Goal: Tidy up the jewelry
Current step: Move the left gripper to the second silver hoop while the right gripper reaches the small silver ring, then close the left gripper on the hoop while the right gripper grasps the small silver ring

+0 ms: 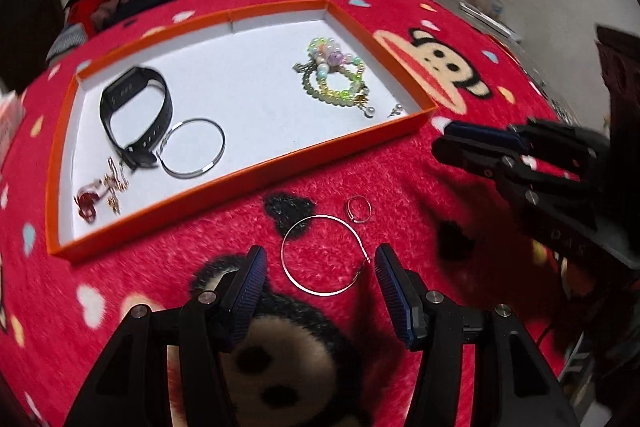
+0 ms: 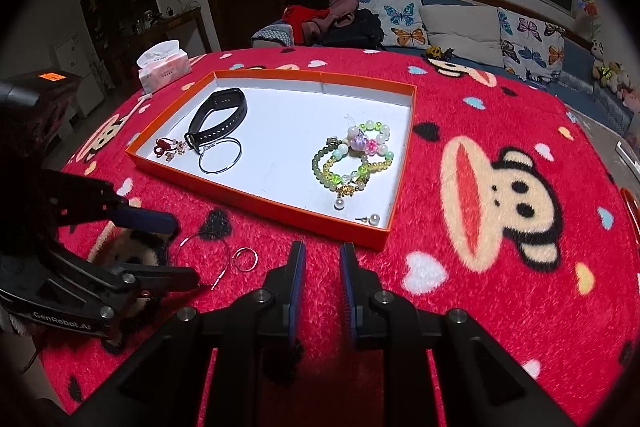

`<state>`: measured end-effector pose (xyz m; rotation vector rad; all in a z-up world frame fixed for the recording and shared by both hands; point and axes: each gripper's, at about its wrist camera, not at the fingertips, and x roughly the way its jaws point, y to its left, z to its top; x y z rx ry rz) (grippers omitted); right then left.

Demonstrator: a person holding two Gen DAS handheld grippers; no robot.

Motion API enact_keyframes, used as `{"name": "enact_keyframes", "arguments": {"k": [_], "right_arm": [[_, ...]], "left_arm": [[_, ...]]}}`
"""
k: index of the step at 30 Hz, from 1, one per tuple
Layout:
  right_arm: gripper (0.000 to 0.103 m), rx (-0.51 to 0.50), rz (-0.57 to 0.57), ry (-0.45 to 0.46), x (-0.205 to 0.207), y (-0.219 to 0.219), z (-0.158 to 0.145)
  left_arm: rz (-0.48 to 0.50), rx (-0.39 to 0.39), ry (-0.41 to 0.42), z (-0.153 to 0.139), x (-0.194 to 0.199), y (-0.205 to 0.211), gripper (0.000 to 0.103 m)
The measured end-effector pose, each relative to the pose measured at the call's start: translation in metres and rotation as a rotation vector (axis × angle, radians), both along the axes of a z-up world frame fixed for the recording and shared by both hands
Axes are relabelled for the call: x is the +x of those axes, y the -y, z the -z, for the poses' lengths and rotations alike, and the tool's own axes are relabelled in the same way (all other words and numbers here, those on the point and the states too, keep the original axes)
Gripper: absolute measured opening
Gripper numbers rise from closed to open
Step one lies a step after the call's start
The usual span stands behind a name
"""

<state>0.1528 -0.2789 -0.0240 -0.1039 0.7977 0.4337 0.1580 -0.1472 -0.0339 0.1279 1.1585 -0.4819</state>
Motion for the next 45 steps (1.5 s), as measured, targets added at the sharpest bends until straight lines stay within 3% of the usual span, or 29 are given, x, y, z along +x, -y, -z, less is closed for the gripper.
{"name": "enact_keyframes", "arguments": {"k": [7,10,23,32,45], "right_arm": [[0.020,0.027,0.000,-0.006,0.001,0.005,0.004],[0.020,0.035,-0.004,-0.009,0.001,0.006,0.005],[0.020,0.046,-0.009,-0.026,0.001,0.006,0.011],[0.020,0.037,-0.027,-0.033,-0.002,0.000,0.012],[0.020,0.022,-0.115,-0.046,-0.009,-0.021,0.014]], "left_arm": [[-0.094,0.019,-0.015,0.007,0.010,0.010,0.061],[-0.099,0.039,-0.005,0.009,0.010,0.019,0.070],[-0.079,0.143,0.093,0.017,0.001,0.036,0.069],[-0.069,0.173,0.128,0.016,-0.002,0.034,0.053],[-0.079,0.167,0.154,0.002,-0.007,0.002,0.052]]}}
